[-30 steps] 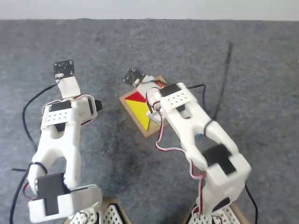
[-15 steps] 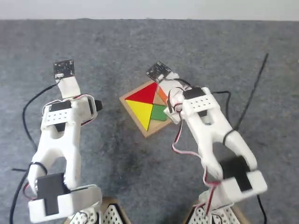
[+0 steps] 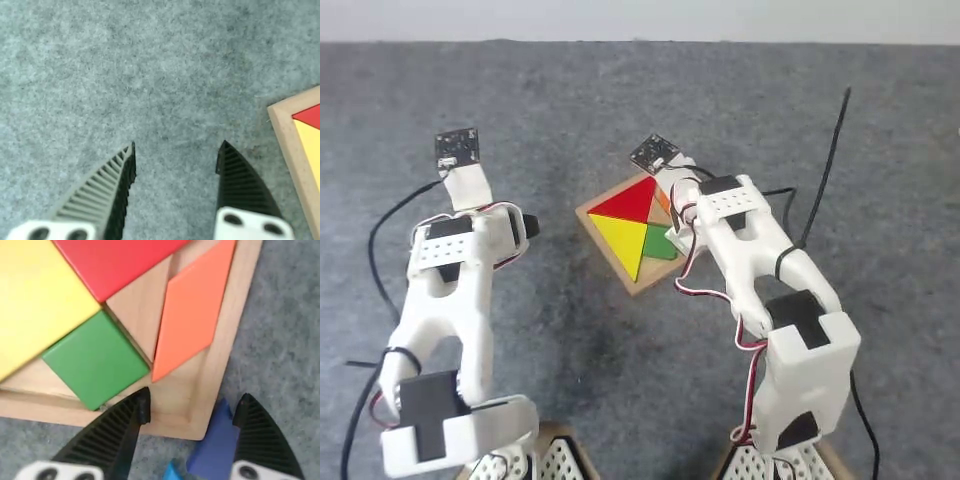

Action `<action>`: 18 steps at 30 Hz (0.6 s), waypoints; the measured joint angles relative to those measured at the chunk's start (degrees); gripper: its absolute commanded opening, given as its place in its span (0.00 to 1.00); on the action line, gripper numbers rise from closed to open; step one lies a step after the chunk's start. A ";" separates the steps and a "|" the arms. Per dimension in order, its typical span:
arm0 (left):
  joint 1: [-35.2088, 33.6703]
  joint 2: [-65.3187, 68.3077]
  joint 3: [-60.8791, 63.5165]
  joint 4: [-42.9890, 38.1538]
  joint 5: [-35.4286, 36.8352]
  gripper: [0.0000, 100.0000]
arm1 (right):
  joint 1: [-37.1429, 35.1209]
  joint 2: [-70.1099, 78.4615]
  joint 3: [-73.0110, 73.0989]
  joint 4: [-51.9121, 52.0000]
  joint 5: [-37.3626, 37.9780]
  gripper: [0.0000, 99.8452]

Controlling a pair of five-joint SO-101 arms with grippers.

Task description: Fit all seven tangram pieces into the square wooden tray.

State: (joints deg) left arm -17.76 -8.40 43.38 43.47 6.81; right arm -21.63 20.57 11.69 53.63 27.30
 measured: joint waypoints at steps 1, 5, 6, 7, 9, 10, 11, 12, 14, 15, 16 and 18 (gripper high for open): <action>0.00 0.00 0.00 0.00 0.00 0.25 | 0.00 0.00 -0.18 0.62 0.00 0.29; 0.00 0.00 0.00 0.00 0.00 0.25 | -0.53 -2.37 3.60 1.58 0.00 0.29; 0.00 0.00 0.00 0.00 0.00 0.25 | -1.14 -3.34 4.92 1.58 0.00 0.29; 0.00 0.00 0.00 0.00 0.00 0.25 | -1.85 -4.57 6.51 1.58 0.00 0.29; 0.00 0.00 0.00 0.00 0.00 0.25 | -3.25 -7.30 9.67 1.85 0.00 0.29; 0.00 0.00 0.00 0.00 0.00 0.25 | -4.04 -8.88 11.78 2.02 0.00 0.29; 0.00 0.00 0.00 0.00 0.00 0.25 | -4.66 -10.64 14.15 2.11 0.00 0.29; 0.00 0.00 0.00 0.00 0.00 0.25 | -5.19 -12.31 15.74 2.11 0.00 0.29; 0.00 0.00 0.00 0.00 0.00 0.25 | -5.80 -15.74 19.16 2.11 0.00 0.29; 0.00 0.00 0.00 0.00 0.00 0.25 | -5.98 -17.49 20.84 2.20 0.00 0.29; 0.00 0.00 0.00 0.00 0.00 0.25 | -6.15 -19.16 22.42 2.20 0.00 0.29; 0.00 0.00 0.00 0.00 0.00 0.25 | -6.33 -21.89 24.70 2.20 0.00 0.29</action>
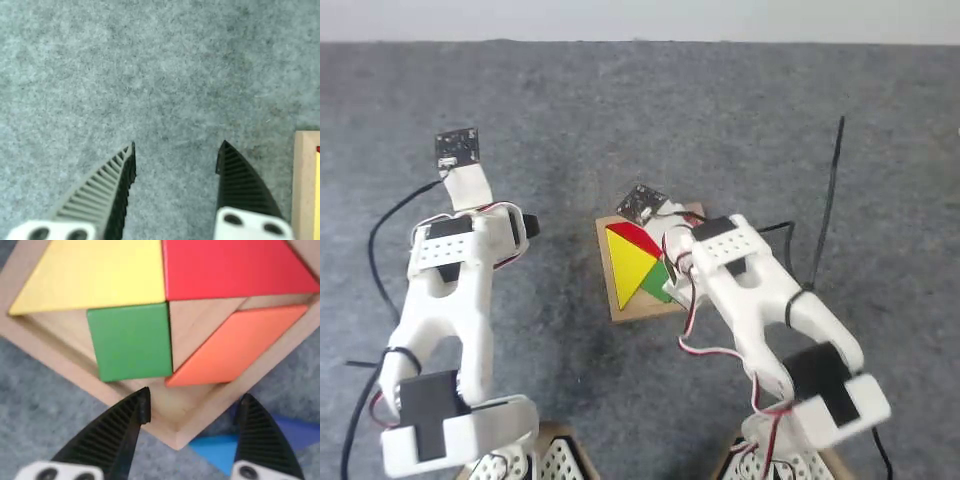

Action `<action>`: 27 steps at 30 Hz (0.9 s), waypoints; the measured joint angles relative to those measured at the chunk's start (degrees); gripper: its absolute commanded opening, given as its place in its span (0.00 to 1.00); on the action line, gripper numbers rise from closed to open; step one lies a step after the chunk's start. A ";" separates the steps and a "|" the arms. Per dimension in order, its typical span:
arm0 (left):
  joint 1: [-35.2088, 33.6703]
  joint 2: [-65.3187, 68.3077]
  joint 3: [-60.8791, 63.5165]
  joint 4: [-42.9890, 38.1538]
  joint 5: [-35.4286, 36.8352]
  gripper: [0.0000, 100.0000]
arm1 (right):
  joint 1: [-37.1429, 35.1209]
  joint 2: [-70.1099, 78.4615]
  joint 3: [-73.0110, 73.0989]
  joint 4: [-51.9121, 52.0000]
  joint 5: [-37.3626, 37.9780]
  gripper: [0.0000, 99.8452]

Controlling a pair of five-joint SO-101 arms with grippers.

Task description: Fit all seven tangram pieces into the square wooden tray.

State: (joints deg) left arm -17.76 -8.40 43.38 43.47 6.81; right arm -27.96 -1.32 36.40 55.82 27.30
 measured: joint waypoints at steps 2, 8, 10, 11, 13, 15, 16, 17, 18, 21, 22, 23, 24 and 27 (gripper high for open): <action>0.00 0.00 0.00 0.00 0.00 0.25 | 0.00 -2.46 0.97 0.79 0.00 0.29; 0.00 0.00 0.00 0.00 0.00 0.25 | 3.16 -9.41 1.14 2.46 0.62 0.29; 0.00 0.00 0.00 0.00 0.00 0.25 | 5.71 -10.29 1.14 2.46 2.90 0.29; 0.00 0.00 0.00 0.00 0.00 0.25 | 6.59 -10.29 1.14 2.46 4.40 0.29; 0.00 0.00 0.00 0.00 0.00 0.25 | 7.56 -9.58 1.14 2.46 6.68 0.29; 0.00 0.00 0.00 0.00 0.00 0.25 | 7.65 -7.56 1.14 1.58 8.09 0.29; 0.00 0.00 0.00 0.00 0.00 0.25 | 7.74 -6.07 1.14 0.79 8.53 0.29; 0.00 0.00 0.00 0.00 0.00 0.25 | 7.82 -4.40 1.14 -0.09 8.70 0.29; 0.00 0.00 0.00 0.00 0.00 0.25 | 7.91 -2.81 1.14 -1.32 8.70 0.29; 0.00 0.00 0.00 0.00 0.00 0.25 | 7.91 0.88 0.44 -3.87 8.79 0.29; 0.00 0.00 0.00 0.00 0.00 0.25 | 7.91 1.67 -0.18 -4.40 8.79 0.29; 0.00 0.00 0.00 0.00 0.00 0.25 | 7.91 2.46 -0.97 -4.84 8.79 0.29; 0.00 0.00 0.00 0.00 0.00 0.25 | 7.91 3.25 -1.85 -5.27 8.79 0.29; 0.00 0.00 0.00 0.00 0.00 0.25 | 7.91 6.42 -4.66 -6.42 8.26 0.29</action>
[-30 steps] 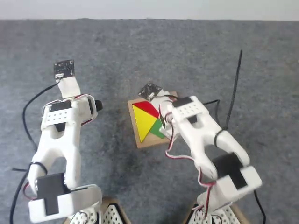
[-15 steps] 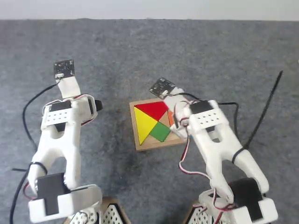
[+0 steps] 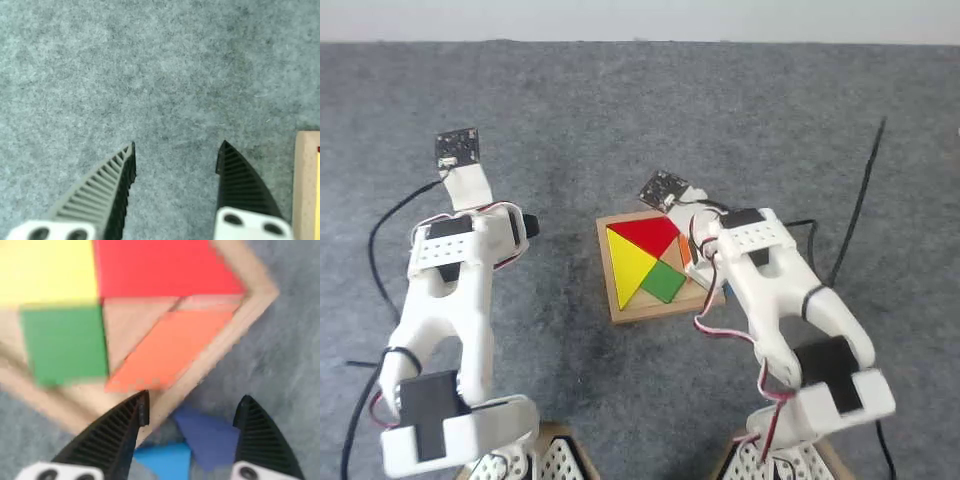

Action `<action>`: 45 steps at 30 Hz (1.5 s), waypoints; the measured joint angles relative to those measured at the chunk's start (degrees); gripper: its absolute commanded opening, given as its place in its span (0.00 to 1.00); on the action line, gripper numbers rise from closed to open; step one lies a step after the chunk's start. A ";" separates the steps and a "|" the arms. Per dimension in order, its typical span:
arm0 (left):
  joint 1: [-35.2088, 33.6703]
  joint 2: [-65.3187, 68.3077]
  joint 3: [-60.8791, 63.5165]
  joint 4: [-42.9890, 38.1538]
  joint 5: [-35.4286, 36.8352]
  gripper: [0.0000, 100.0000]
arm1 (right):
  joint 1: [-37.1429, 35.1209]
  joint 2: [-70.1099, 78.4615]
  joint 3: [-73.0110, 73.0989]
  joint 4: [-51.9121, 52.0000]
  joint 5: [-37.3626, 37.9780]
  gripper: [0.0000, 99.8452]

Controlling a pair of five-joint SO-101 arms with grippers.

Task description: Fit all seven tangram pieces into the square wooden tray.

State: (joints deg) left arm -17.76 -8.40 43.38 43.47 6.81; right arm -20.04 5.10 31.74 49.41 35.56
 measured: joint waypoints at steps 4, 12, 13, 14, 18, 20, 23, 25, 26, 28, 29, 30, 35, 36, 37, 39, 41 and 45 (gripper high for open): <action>0.00 0.00 0.00 0.00 0.00 0.25 | 0.00 3.16 -3.78 -0.18 -0.35 0.29; 0.00 0.00 0.00 0.00 0.00 0.25 | 0.09 4.92 -8.62 -0.26 -3.78 0.29; 0.00 0.00 0.00 0.00 0.00 0.25 | 0.26 5.27 -9.93 -0.35 -4.48 0.29; 0.00 0.00 0.00 0.00 0.00 0.25 | 0.44 5.54 -11.08 -0.35 -4.92 0.29; 0.00 0.00 0.00 0.00 0.00 0.25 | 0.09 5.54 -11.96 0.35 -5.71 0.29; 0.00 0.00 0.00 0.00 0.00 0.25 | -0.18 5.63 -12.22 1.76 -5.98 0.29; 0.00 0.00 0.00 0.00 0.00 0.25 | -0.44 3.52 -12.22 3.43 -7.74 0.29; 0.00 0.00 0.00 0.00 0.00 0.25 | -0.44 0.00 -10.64 3.78 -8.35 0.29; 0.00 0.00 0.00 0.00 0.00 0.25 | -0.35 -2.20 -8.79 3.87 -8.44 0.29; 0.00 0.00 0.00 0.00 0.00 0.25 | -0.35 -6.86 -3.69 3.87 -8.44 0.29; 0.00 0.00 0.00 0.00 0.00 0.25 | -0.35 -9.14 -0.97 3.43 -8.44 0.29; 0.00 0.00 0.00 0.00 0.00 0.25 | -0.35 -11.52 1.93 2.73 -8.44 0.29; 0.00 0.00 0.00 0.00 0.00 0.25 | 7.38 -20.04 7.91 2.11 -8.18 0.29; 0.00 0.00 0.00 0.00 0.00 0.25 | 9.93 -20.66 7.91 2.90 -8.18 0.29; 0.00 0.00 0.00 0.00 0.00 0.25 | 12.57 -20.66 7.91 4.04 -8.26 0.29; 0.00 0.00 0.00 0.00 0.00 0.25 | 14.95 -20.13 7.65 6.33 -9.76 0.29; 0.09 0.00 0.00 0.00 0.00 0.25 | 14.15 -17.93 6.59 7.47 -10.37 0.29; 1.67 0.00 0.00 0.00 0.00 0.25 | 12.13 -10.90 3.96 8.44 -11.52 0.29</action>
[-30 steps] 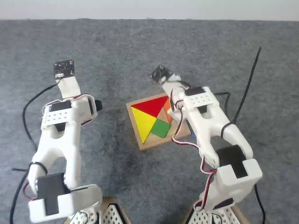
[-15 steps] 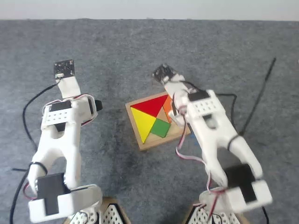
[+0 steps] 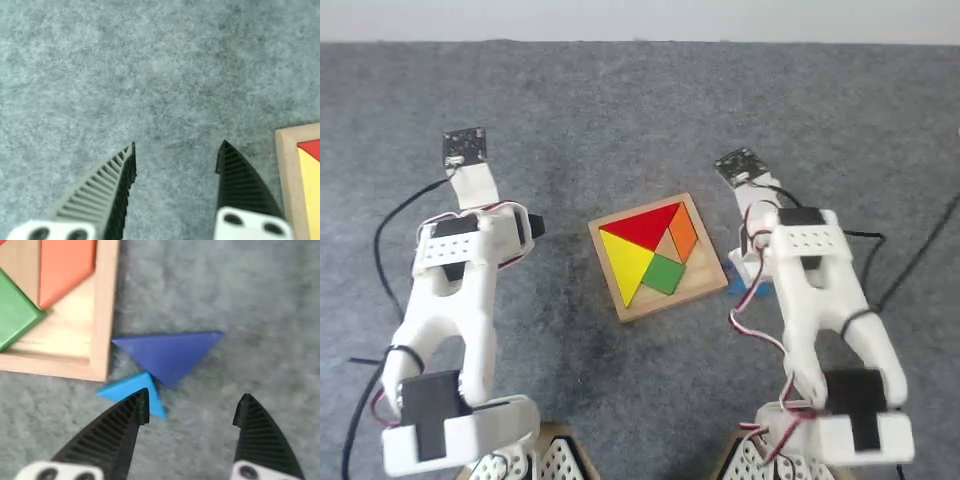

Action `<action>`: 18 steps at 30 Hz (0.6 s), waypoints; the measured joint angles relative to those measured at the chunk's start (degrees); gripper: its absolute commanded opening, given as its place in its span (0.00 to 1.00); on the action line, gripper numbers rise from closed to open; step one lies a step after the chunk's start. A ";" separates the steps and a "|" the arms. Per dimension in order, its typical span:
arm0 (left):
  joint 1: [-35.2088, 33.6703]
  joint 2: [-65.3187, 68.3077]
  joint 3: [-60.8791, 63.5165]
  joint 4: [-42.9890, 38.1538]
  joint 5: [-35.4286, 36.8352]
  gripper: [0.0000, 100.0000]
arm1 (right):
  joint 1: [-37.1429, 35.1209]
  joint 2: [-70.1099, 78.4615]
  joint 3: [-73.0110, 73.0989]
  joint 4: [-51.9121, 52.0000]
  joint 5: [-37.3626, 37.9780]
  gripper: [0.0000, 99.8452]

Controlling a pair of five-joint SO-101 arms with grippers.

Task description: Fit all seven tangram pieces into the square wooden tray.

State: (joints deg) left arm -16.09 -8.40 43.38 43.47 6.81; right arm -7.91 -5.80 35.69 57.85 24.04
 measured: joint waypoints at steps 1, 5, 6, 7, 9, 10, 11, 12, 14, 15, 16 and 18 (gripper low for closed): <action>0.18 0.00 0.00 0.00 0.00 0.25 | -0.44 1.49 -0.44 0.00 -0.62 0.29; 0.35 0.00 0.00 0.00 0.00 0.25 | -0.79 6.51 -3.34 -2.64 -1.58 0.29; 0.35 0.00 0.00 0.00 0.00 0.25 | -0.70 7.65 -4.40 -3.52 -1.76 0.29; 0.35 0.00 0.00 0.00 0.00 0.25 | -0.62 8.53 -5.54 -3.96 -2.02 0.29; 0.35 0.00 0.00 0.00 0.00 0.25 | -0.97 10.46 -7.56 -4.40 -3.25 0.29; 0.35 0.00 0.00 0.00 0.00 0.25 | -1.41 11.52 -8.35 -4.66 -4.84 0.29; 0.35 0.00 0.00 0.00 0.00 0.25 | -1.93 12.57 -9.14 -4.84 -6.51 0.29; 0.35 0.00 0.00 0.00 0.00 0.25 | -2.29 13.63 -9.93 -4.84 -7.74 0.29; 0.35 0.00 0.00 0.00 0.00 0.25 | -3.08 15.82 -12.04 -4.84 -8.26 0.29; 0.35 0.00 0.00 0.00 0.00 0.25 | -3.43 17.05 -13.27 -4.92 -8.26 0.29; 0.35 0.00 0.00 0.00 0.00 0.25 | -3.87 18.64 -14.24 -5.10 -8.26 0.29; 0.35 0.00 0.00 0.00 0.00 0.25 | -4.22 21.54 -15.65 -4.84 -8.70 0.28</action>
State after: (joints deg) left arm -15.74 -8.40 43.38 43.47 6.81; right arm -12.13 15.74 20.04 53.01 15.34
